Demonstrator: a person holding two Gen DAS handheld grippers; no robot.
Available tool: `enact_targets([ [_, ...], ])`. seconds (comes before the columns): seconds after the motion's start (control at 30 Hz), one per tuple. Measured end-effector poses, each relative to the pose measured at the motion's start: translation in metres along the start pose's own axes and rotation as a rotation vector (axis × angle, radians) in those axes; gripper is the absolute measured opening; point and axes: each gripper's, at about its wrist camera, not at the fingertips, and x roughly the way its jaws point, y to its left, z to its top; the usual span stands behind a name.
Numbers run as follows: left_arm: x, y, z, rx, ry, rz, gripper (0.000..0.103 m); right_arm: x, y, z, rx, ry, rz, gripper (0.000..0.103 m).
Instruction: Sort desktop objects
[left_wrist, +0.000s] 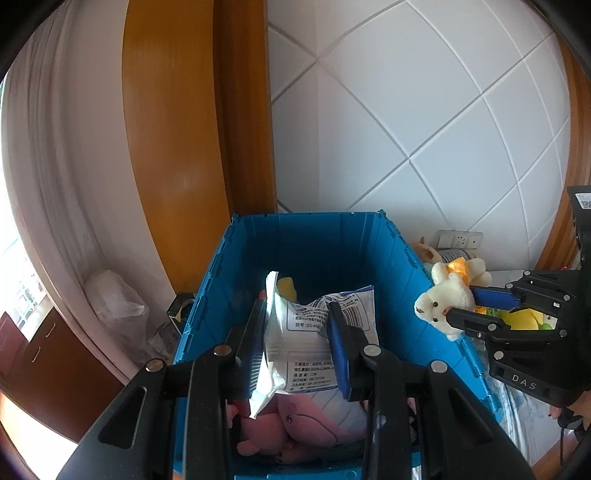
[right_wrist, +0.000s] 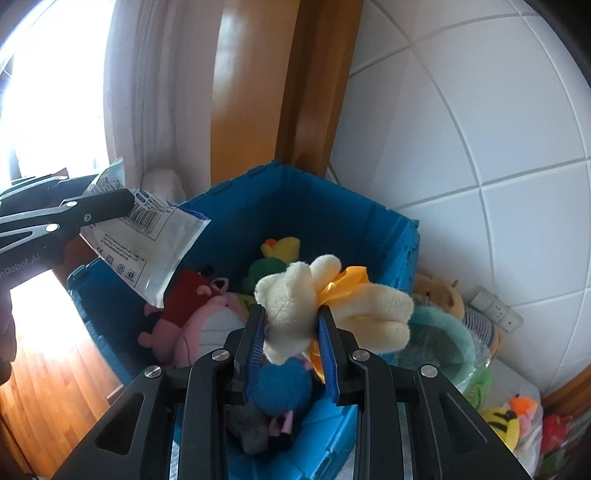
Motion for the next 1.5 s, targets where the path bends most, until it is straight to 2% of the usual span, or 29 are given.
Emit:
enact_targets([
  [0.53,0.024,0.012,0.001,-0.019,0.037,0.030,0.031,0.033,0.014,0.008,0.014,0.036,0.003,0.028],
  [0.57,0.025,0.012,0.001,-0.023,0.039,0.036,0.034,0.035,0.014,0.008,0.012,0.037,0.000,0.029],
  [0.6,0.026,0.012,0.001,-0.026,0.040,0.042,0.038,0.037,0.014,0.009,0.007,0.037,-0.009,0.038],
  [0.63,0.026,0.013,0.000,-0.029,0.041,0.048,0.057,0.038,0.014,0.009,0.001,0.036,-0.019,0.047],
  [0.67,0.027,0.013,0.000,-0.033,0.042,0.054,0.090,0.038,0.013,0.010,-0.005,0.033,-0.031,0.072],
  [0.7,0.028,0.013,0.000,-0.036,0.043,0.060,0.102,0.039,0.014,0.009,-0.011,0.029,-0.041,0.092],
  [0.87,0.032,0.014,-0.001,-0.051,0.049,0.089,0.103,0.039,0.012,0.006,-0.010,0.026,-0.035,0.093],
  [1.27,0.038,-0.004,-0.003,-0.029,0.095,0.105,0.103,0.035,0.002,-0.003,-0.001,0.032,-0.030,0.093],
  [1.37,0.037,-0.005,-0.004,-0.043,0.098,0.131,0.103,0.033,0.000,-0.005,0.000,0.031,-0.030,0.093],
  [1.5,0.036,-0.008,-0.004,-0.036,0.102,0.201,0.103,0.029,-0.003,-0.009,0.003,0.031,-0.031,0.093],
])
